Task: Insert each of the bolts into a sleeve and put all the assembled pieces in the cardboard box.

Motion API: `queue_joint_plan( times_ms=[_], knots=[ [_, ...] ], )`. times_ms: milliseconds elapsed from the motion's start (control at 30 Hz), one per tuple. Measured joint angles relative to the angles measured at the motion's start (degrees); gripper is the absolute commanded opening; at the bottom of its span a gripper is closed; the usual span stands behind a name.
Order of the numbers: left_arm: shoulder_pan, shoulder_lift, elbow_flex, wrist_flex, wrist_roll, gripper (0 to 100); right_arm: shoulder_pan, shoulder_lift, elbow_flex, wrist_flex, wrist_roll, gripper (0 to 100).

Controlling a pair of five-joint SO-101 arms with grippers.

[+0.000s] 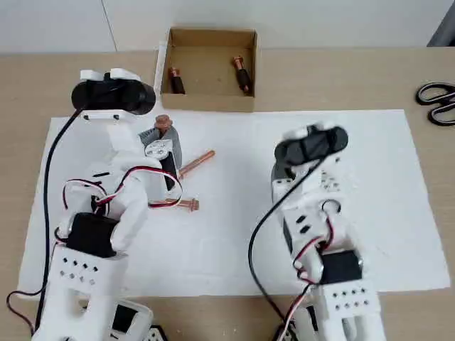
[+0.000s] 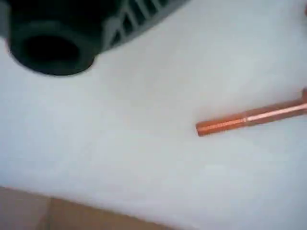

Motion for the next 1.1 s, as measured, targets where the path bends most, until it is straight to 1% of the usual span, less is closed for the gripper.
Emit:
queue_joint_plan(
  times_ms=[100,233,367,533,700,800,933,1100],
  knots=[
    [0.09,0.00,1.85,-4.57,0.00,1,-1.58,-4.84,7.74,-5.63,0.00,0.5],
    [0.09,0.00,3.43,-9.76,0.00,1,-4.40,-10.73,15.65,-10.37,0.00,0.5],
    [2.11,0.00,5.01,-11.52,0.00,1,-6.15,-16.70,20.92,-12.48,-0.18,0.5],
    [6.77,0.00,5.45,-11.87,0.00,1,-9.49,-24.09,25.76,-12.48,-0.35,0.5],
    [8.26,0.00,5.54,-12.22,0.00,1,-12.48,-30.42,27.52,-11.87,-0.53,0.5],
    [9.41,0.00,7.91,-15.21,0.00,1,-13.63,-33.32,27.34,-9.32,-2.11,0.5],
    [13.36,0.00,12.48,-20.04,0.00,1,-13.98,-34.02,27.25,-7.21,-5.27,0.4],
    [15.65,0.09,12.84,-21.63,0.00,1,-16.88,-34.11,27.25,-7.12,-5.80,0.4]
  ],
)
